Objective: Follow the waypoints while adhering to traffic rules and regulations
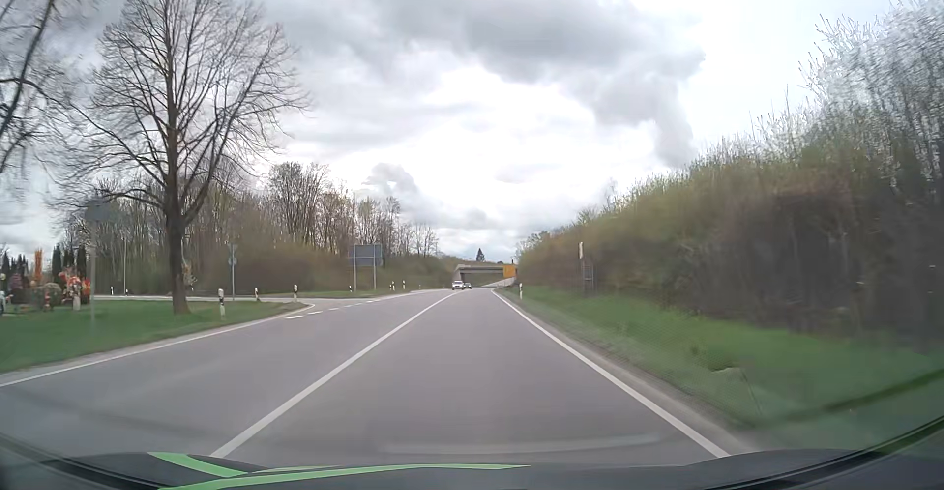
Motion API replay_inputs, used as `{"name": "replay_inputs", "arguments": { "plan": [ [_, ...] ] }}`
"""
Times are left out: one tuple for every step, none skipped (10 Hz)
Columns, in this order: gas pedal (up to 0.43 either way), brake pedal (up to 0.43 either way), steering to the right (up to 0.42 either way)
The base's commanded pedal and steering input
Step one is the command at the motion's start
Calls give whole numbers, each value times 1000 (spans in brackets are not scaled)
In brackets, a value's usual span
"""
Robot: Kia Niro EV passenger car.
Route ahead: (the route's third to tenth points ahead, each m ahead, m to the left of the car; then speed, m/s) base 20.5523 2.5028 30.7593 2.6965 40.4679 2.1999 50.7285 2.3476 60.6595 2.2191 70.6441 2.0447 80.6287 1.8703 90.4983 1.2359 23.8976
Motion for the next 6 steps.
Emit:
{"name": "replay_inputs", "arguments": {
  "plan": [
    [197,0,3],
    [197,0,3],
    [197,0,4],
    [197,0,3],
    [197,0,3],
    [197,0,3]
  ]
}}
